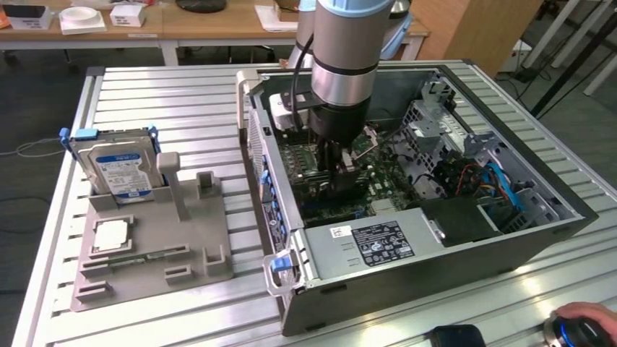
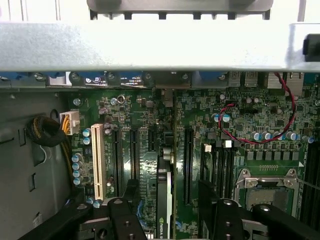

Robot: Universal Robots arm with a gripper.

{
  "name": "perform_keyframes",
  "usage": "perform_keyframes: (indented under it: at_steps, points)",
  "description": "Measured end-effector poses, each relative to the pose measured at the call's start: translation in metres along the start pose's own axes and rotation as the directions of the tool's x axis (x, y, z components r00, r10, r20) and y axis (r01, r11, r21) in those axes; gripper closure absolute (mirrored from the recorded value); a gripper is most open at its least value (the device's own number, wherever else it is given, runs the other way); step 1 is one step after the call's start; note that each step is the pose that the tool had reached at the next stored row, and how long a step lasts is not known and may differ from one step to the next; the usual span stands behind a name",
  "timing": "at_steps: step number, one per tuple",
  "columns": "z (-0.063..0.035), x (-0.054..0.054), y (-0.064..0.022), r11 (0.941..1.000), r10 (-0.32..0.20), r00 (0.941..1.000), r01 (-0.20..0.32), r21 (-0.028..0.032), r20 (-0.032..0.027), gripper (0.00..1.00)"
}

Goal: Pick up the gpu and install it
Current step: 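Insert the gpu into the slot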

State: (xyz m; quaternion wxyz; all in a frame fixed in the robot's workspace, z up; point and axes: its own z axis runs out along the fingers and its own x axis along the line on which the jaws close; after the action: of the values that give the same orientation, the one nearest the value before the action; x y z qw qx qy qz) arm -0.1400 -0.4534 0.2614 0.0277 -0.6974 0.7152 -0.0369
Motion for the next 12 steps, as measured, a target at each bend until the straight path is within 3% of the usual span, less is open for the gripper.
perform_keyframes:
  at_steps: [2, 3, 12]
  points:
    - [0.0000, 0.0000, 0.0000, 1.0000, 0.000, 1.0000, 0.000, 0.0000, 0.0000, 0.42]
    - [0.0000, 0.0000, 0.0000, 1.0000, 0.000, 1.0000, 0.000, 0.0000, 0.0000, 0.49]
    - [-0.0030, -0.0001, -0.0003, 1.0000, 0.000, 1.0000, 0.000, -0.0012, -0.0007, 0.49]
